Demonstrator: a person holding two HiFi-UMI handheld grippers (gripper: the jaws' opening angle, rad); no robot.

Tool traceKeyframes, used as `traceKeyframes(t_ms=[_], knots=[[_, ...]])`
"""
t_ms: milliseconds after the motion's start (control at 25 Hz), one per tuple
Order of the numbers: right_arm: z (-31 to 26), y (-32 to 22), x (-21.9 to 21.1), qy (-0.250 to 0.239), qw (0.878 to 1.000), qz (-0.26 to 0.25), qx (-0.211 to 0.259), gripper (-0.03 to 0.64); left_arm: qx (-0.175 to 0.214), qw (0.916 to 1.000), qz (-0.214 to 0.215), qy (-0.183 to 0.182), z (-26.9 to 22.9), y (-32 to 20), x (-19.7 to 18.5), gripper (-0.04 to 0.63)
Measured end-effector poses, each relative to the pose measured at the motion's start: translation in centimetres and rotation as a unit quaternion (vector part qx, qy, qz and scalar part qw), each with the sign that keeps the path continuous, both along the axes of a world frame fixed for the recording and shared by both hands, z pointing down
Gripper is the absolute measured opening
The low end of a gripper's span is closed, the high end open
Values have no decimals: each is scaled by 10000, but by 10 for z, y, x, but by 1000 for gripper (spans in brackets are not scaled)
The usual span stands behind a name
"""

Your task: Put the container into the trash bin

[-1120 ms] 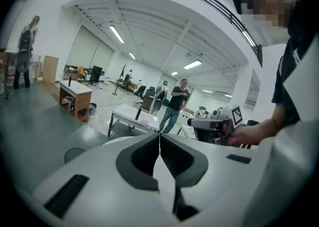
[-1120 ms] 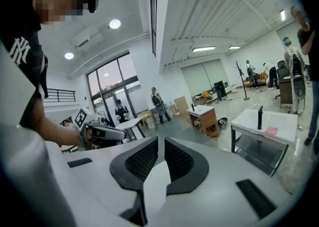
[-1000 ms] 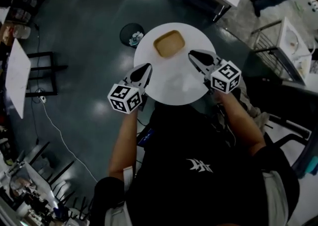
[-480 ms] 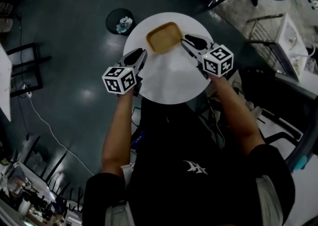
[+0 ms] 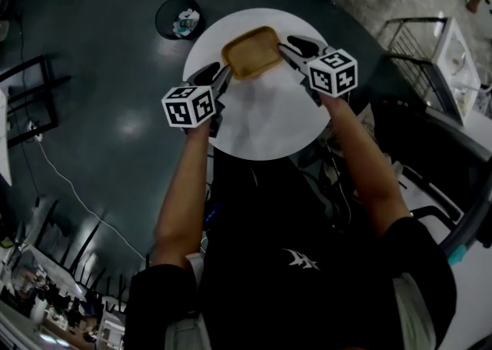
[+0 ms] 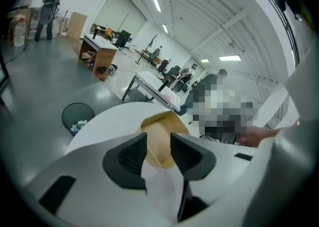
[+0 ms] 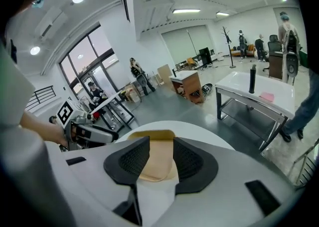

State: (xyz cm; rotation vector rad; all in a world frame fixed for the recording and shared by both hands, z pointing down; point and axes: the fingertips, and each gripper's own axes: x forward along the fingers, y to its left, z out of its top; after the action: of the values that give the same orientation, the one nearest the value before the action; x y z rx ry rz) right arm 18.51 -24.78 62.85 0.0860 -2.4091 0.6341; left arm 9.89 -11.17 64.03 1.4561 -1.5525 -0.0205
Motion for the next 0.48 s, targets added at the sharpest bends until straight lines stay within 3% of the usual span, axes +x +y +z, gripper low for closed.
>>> traceKeyframes(t_ms=[280,480], knots=[[39,-5,-6,484,9988,-64,-40,150,-437,9989,-39,159,28,-5,-2,152],[54,-3,-5,588,9981,-24,-161,149,-540,9983,-86,211,38,-7,-3,152]])
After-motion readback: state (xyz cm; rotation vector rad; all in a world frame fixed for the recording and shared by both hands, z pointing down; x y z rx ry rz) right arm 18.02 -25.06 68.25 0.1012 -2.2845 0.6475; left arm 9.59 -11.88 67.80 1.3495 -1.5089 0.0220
